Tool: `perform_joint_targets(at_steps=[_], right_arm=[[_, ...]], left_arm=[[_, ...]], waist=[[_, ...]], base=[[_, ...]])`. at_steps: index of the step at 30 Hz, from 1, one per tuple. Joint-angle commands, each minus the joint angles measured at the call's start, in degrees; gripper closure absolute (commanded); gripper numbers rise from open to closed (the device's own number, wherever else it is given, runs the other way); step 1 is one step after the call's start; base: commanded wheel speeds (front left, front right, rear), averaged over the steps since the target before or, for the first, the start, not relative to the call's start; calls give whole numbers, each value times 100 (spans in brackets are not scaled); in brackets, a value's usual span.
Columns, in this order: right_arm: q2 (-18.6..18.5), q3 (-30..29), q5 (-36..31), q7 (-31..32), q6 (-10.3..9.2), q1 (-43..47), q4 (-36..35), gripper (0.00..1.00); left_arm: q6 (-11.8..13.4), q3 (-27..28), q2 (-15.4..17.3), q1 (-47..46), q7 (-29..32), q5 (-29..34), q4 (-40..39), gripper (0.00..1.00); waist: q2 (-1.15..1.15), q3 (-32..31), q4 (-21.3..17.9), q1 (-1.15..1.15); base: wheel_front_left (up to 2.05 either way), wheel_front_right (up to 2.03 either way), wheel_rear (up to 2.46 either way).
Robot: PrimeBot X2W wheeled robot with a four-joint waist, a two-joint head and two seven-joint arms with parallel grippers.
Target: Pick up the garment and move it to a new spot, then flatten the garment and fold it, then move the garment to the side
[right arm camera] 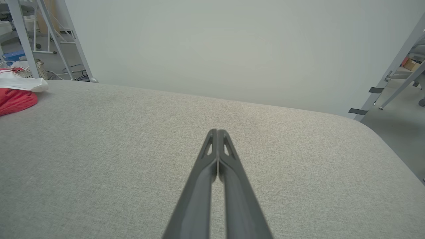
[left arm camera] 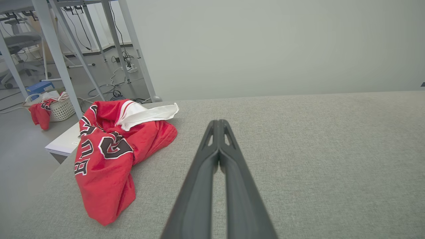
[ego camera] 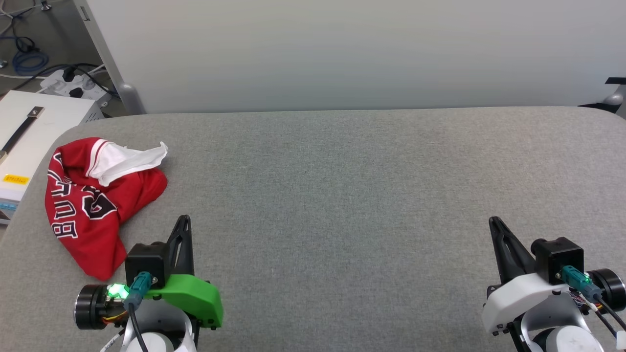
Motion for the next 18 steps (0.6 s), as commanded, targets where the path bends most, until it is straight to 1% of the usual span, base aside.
perform_joint_targets(at_steps=[1, 18], right_arm=[[-6, 2, -55, 16, -5, 41, -25, 100], [-6, 2, -55, 16, -5, 41, -25, 100]], left_arm=[[24, -1, -31, 85, -4, 54, -10, 100], [24, -1, -31, 85, -4, 54, -10, 100]], waist=[[0, 0, 0, 0], [0, 0, 0, 0]], base=[[0, 0, 0], [0, 0, 0]])
